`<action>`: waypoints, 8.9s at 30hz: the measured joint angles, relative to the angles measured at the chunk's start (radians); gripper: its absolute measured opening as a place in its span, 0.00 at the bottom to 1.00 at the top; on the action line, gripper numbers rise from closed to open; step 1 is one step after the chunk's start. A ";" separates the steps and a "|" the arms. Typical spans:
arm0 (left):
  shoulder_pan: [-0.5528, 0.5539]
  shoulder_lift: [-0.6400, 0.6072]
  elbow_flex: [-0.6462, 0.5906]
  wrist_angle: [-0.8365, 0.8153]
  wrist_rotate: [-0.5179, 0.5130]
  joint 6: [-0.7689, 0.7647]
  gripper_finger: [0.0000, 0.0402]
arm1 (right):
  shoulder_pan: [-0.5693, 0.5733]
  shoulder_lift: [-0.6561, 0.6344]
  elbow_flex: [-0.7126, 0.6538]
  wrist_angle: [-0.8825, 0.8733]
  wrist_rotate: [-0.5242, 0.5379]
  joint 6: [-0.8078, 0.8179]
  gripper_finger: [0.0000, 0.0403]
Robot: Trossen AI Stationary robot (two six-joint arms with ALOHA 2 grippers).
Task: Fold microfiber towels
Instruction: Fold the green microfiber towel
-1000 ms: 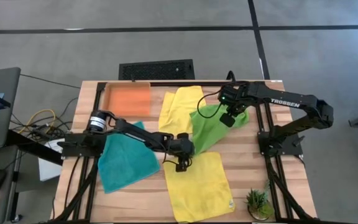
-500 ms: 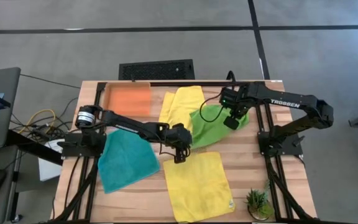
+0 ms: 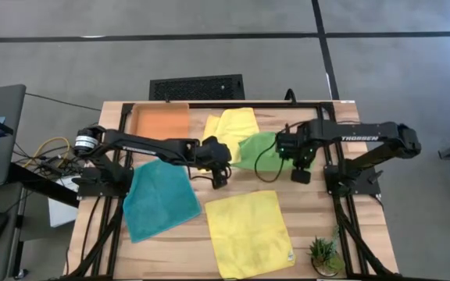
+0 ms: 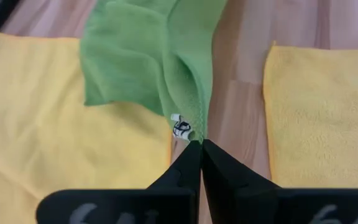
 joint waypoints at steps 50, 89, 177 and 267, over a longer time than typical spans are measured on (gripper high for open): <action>-0.009 -0.023 0.001 -0.185 0.222 -0.306 0.00 | 0.331 0.005 -0.107 -0.014 0.022 0.340 0.02; 0.090 0.124 0.000 -0.001 -0.064 -0.232 0.03 | 0.096 0.005 -0.325 0.156 0.303 0.330 0.10; -0.023 0.343 0.353 -0.176 -0.006 0.607 0.00 | 0.069 -0.430 -0.198 0.222 0.279 0.333 0.41; 0.002 0.828 0.975 0.330 0.245 0.705 0.08 | 0.070 -0.745 -0.198 0.173 0.199 0.340 0.41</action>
